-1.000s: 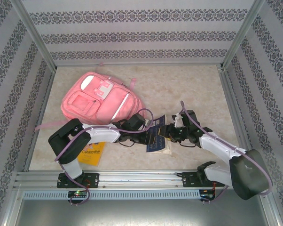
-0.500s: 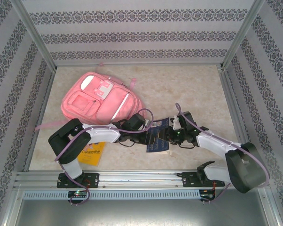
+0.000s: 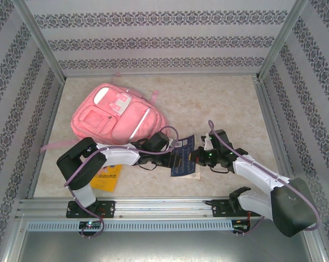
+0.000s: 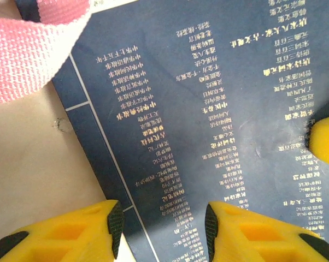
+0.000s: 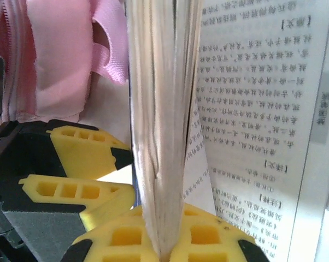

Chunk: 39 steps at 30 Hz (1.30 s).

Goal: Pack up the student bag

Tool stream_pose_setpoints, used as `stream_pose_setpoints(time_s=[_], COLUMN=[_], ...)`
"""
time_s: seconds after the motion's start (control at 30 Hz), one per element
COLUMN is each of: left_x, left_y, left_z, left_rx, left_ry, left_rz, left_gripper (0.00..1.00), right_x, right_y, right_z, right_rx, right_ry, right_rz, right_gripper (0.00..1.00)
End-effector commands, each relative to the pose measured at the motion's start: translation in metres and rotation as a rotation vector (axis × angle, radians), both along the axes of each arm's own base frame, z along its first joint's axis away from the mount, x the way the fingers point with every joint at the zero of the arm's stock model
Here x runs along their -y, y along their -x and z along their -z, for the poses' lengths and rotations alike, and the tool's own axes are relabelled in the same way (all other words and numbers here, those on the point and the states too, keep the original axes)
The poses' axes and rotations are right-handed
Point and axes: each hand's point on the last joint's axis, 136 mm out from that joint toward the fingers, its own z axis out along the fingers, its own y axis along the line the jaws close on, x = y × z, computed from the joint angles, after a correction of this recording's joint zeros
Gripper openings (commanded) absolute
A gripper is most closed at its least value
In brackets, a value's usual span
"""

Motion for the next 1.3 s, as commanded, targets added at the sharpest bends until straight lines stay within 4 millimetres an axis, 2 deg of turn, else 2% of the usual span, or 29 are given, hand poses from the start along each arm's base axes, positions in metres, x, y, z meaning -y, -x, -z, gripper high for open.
stream_pose_setpoints(time_s=[0.0,0.17,0.37,0.53,0.7,0.87,1.07,1.2,1.27], left_x=[-0.01,-0.025,-0.042,-0.039,-0.03,-0.018,-0.01,-0.014,-0.017], left_y=[0.011,0.01,0.004,-0.006,-0.009,-0.008,-0.009,-0.013,-0.014], left_z=[0.002,-0.032,-0.084,-0.123,-0.14,-0.151,-0.171,-0.18,-0.184], left_rx=[-0.013,0.025,0.074,0.058,0.032,0.012,-0.004,0.017,0.02], left_ry=[-0.02,0.009,0.103,0.265,0.356,0.458,0.594,0.613,0.626], left_rz=[0.007,-0.026,-0.1,-0.142,-0.139,-0.118,-0.104,-0.111,-0.119], left_gripper=[0.47,0.51,0.61,0.68,0.69,0.67,0.51,0.29,0.19], right_x=[0.001,-0.001,-0.009,-0.017,-0.021,-0.025,-0.024,-0.022,-0.02], right_y=[-0.001,0.0,0.001,0.002,0.0,-0.001,-0.003,-0.005,-0.005], right_z=[-0.01,-0.036,-0.09,-0.13,-0.157,-0.169,-0.169,-0.166,-0.164], right_rx=[0.036,0.072,0.134,0.168,0.199,0.207,0.205,0.206,0.205], right_ry=[0.005,-0.048,-0.17,-0.274,-0.352,-0.411,-0.414,-0.402,-0.391], right_rz=[0.0,0.007,0.012,0.007,0.016,0.022,0.024,0.03,0.033], right_gripper=[0.0,0.0,0.0,0.0,0.0,0.0,0.0,0.0,0.07])
